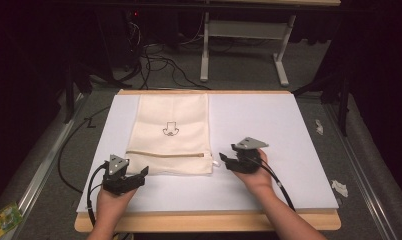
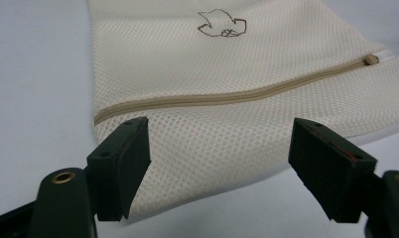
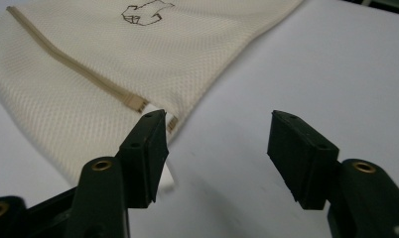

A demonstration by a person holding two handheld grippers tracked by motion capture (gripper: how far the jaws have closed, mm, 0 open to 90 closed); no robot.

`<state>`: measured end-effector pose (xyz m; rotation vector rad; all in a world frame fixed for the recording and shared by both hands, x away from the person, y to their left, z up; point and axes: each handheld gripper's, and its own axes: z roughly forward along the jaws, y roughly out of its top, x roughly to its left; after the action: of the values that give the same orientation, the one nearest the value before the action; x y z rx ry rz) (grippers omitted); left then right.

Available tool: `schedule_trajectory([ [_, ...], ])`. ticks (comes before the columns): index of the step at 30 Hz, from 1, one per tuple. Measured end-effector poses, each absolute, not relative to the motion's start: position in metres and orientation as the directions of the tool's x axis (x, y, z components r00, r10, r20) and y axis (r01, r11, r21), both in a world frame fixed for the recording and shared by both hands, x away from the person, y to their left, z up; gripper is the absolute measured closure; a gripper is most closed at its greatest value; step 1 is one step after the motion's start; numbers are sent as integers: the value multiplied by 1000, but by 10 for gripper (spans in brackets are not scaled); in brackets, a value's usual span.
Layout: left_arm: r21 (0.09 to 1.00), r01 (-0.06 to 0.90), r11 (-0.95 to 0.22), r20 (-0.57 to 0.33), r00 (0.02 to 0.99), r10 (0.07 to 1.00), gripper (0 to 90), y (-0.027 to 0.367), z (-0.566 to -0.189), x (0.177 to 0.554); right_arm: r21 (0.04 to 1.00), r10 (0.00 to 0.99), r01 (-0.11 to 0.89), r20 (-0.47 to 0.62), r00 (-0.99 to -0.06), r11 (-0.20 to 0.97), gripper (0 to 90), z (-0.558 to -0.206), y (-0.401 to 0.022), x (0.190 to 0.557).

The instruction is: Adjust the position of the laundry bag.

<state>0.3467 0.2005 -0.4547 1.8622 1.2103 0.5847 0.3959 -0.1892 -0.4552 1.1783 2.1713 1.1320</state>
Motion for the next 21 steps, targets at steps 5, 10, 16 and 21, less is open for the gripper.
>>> schedule_trajectory([
  [5, 834, 514, -201, -48, 430, 901, 247, 201, -453, 345, 769, 845, 574, 85, -528, 282, 400, -465, -145, 441],
  [10, 832, 515, -206, -49, 438, 897, 243, 200, -454, 345, 738, 861, 601, 54, -506, 307, 400, -471, -126, 454],
  [16, 835, 513, -201, -56, 441, 896, 245, 202, -454, 345, 697, 848, 617, 25, -529, 365, 864, -476, -125, 454],
  [21, 835, 512, -199, -57, 440, 896, 252, 202, -454, 345, 702, 834, 585, -23, -552, 407, 883, -473, -132, 447],
])
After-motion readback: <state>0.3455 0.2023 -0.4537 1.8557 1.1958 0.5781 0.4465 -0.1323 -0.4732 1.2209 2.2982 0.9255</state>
